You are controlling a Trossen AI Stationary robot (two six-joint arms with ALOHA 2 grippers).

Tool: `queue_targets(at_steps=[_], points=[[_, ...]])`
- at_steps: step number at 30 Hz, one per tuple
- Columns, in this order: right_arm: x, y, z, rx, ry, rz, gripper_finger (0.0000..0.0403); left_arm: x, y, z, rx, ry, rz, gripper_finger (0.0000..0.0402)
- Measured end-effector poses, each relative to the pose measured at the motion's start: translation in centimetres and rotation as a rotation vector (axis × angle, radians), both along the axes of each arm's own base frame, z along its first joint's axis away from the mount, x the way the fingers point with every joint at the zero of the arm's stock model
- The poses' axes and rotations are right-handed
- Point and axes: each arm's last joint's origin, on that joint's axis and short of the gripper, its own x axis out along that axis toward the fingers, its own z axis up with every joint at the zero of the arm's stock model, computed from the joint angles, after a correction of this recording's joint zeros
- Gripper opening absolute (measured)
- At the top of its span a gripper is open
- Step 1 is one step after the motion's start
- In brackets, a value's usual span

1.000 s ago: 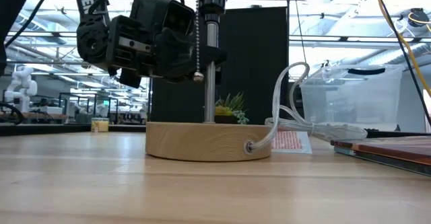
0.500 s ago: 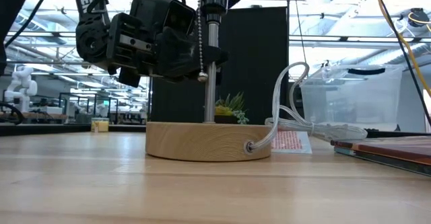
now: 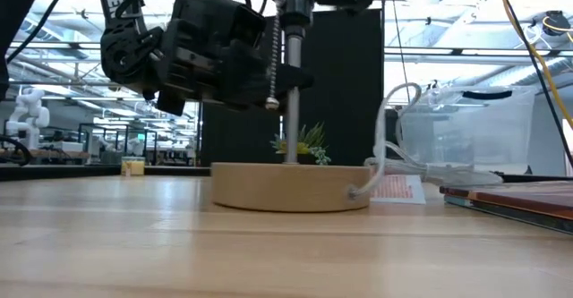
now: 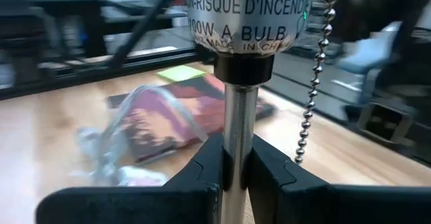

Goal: Screw lightbulb
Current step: Remove the white lightbulb from the silver lamp

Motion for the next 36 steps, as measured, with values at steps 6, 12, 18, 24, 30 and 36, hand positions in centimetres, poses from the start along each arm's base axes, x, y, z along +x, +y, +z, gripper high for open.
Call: queue_targets(at_steps=[6, 12, 18, 24, 30, 36], points=[[-0.3, 1.8, -1.5, -0.042, 0.063, -0.11, 0.0279, 0.4, 0.2, 0.1, 0.028, -0.008, 0.205, 0.0039], [-0.9, 3.1, -2.7, -0.149, 0.046, -0.341, 0.0279, 0.5, 0.2, 0.1, 0.048, -0.012, 0.351, 0.0039], [-1.4, 4.7, -3.9, -0.144, -0.08, -0.529, 0.0279, 0.6, 0.7, 0.2, 0.05, -0.005, 0.505, 0.0039], [-2.7, 6.5, -5.3, -0.133, -0.214, -0.701, 0.0279, 0.7, 0.9, 0.2, 0.046, 0.0, 0.593, 0.0039], [-2.8, 7.4, -5.6, -0.149, -0.416, -0.841, 0.0279, 0.7, 1.1, 0.1, 0.048, 0.001, 0.649, 0.0039], [-1.1, 7.3, -6.2, -0.182, -0.472, -0.784, 0.0279, 0.7, 1.2, 0.2, 0.036, 0.002, 0.69, 0.0039]])
